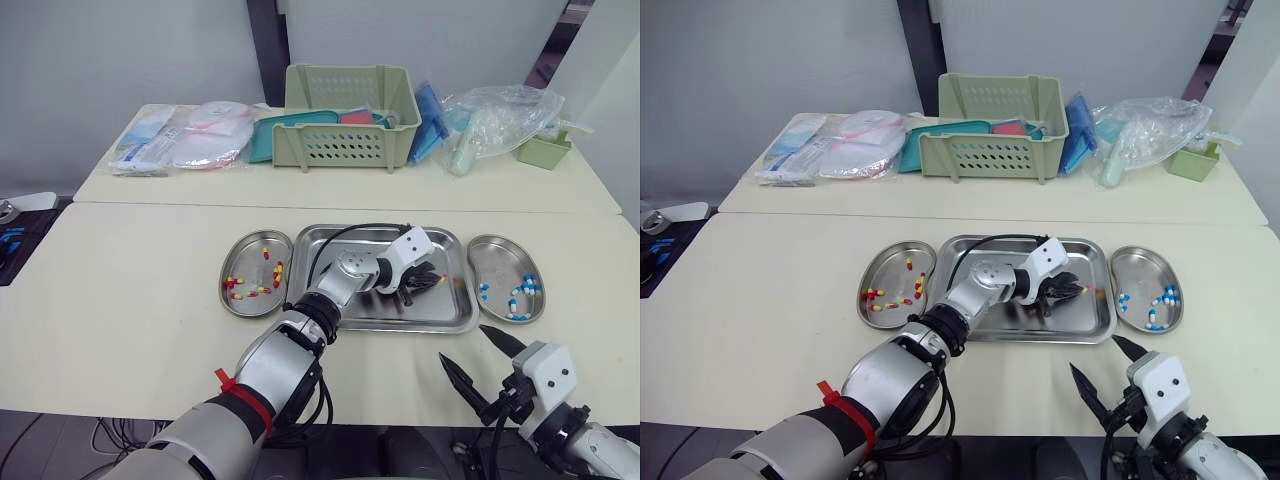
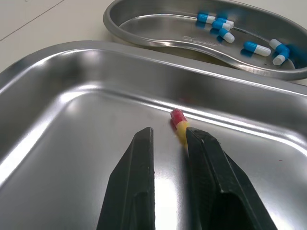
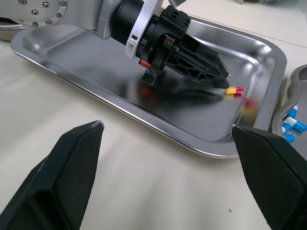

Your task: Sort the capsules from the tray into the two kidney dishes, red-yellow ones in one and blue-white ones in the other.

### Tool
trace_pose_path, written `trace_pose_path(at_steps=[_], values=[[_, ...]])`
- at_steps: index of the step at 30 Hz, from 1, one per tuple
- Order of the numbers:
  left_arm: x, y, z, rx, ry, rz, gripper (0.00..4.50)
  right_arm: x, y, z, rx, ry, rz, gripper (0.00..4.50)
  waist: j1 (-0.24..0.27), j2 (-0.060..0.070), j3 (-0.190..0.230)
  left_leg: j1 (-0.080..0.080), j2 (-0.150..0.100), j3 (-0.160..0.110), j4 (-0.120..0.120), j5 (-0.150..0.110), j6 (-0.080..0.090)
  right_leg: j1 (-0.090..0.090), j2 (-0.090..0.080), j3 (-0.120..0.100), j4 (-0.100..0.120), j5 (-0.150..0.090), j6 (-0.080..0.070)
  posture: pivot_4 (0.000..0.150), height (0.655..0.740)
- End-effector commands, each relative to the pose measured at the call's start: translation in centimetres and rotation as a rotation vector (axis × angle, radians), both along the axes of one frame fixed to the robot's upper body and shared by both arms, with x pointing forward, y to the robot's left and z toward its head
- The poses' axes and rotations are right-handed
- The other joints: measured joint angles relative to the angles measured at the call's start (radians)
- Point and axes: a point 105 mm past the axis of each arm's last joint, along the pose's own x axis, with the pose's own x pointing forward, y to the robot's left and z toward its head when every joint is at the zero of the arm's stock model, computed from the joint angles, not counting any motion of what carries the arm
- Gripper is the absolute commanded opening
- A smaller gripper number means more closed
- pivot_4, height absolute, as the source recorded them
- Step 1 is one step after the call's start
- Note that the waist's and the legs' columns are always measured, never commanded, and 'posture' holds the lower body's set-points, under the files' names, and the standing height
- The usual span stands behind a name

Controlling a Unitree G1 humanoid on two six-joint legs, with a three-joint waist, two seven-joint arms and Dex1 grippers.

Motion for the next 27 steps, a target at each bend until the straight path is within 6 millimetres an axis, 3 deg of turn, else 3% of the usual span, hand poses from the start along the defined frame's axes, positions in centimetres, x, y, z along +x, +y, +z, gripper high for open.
trace_pose_path(at_steps=[1, 8, 11, 14, 27], values=[[-2.4, -4.2, 1.8, -0.081, -0.013, -0.096, 1.05, -0.1, 0.5, 1.3, 0.000, -0.043, 0.020, 4.50, 0.000, 0.000, 0.000, 0.000, 0.000, 0.000, 0.000, 0.000, 0.000, 0.000, 0.000, 0.000, 0.000, 0.000, 0.000, 0.150, 0.7390], [-2.3, -4.3, 2.9, -0.154, 0.018, -0.091, 1.05, -0.2, 0.4, 1.2, 0.003, -0.034, 0.018, 4.50, 0.000, 0.000, 0.000, 0.000, 0.000, 0.000, 0.000, 0.000, 0.000, 0.000, 0.000, 0.000, 0.000, 0.000, 0.000, 0.150, 0.7390], [-1.8, -4.0, 3.1, -0.152, -0.006, -0.057, 1.58, -0.2, 0.4, 1.1, 0.003, -0.031, 0.017, 4.50, 0.000, 0.000, 0.000, 0.000, 0.000, 0.000, 0.000, 0.000, 0.000, 0.000, 0.000, 0.000, 0.000, 0.000, 0.000, 0.150, 0.7390], [-2.2, -4.2, 3.2, -0.165, 0.002, -0.075, 2.49, -0.2, 0.3, 1.0, 0.003, -0.030, 0.017, 4.50, 0.000, 0.000, 0.000, 0.000, 0.000, 0.000, 0.000, 0.000, 0.000, 0.000, 0.000, 0.000, 0.000, 0.000, 0.000, 0.150, 0.7390], [-3.3, -5.5, 1.8, -0.098, 0.024, -0.058, 2.49, -0.1, 0.5, 1.0, 0.004, -0.027, 0.026, 4.50, 0.000, 0.000, 0.000, 0.000, 0.000, 0.000, 0.000, 0.000, 0.000, 0.000, 0.000, 0.000, 0.000, 0.000, 0.000, 0.150, 0.7390]])
